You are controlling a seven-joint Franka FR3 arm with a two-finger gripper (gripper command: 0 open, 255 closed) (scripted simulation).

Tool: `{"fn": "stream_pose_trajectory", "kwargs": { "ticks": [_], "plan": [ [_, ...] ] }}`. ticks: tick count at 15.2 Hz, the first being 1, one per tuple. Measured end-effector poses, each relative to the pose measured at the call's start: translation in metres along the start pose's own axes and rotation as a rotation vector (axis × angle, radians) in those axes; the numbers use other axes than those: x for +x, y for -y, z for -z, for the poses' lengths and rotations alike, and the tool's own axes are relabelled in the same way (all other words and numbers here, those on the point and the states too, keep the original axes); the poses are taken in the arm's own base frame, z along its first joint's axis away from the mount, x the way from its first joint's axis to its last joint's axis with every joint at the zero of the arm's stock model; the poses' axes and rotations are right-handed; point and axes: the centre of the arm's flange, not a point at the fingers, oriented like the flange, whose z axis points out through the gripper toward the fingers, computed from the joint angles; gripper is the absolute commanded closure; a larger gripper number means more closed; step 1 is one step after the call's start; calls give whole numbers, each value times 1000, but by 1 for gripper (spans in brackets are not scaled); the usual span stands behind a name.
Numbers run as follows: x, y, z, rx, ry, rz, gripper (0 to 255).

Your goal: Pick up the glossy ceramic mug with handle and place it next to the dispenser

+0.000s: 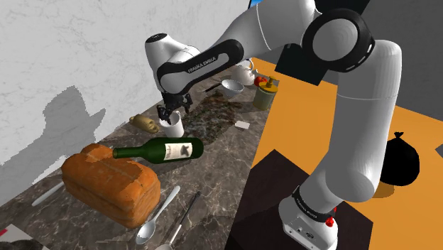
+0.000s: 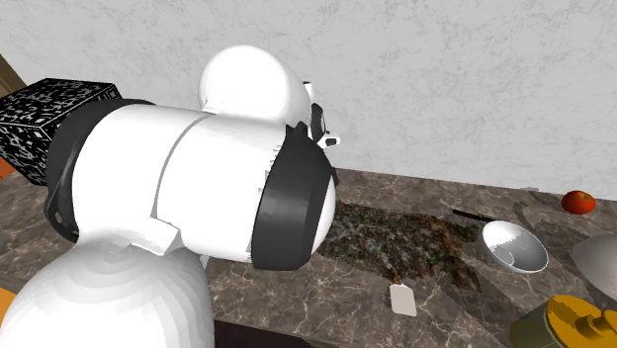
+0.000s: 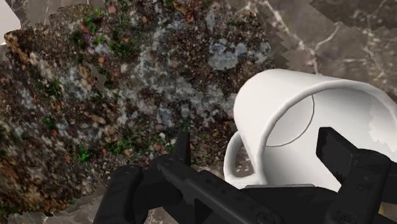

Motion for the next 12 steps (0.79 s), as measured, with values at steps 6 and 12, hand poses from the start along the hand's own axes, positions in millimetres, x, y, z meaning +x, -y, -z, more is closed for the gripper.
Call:
{"fn": "stream_pose_trajectory", "kwargs": {
  "ticks": [6,12],
  "plan": [
    [0,1,-7,0,0,0,0],
    [0,1,-7,0,0,0,255]
  ]
}}
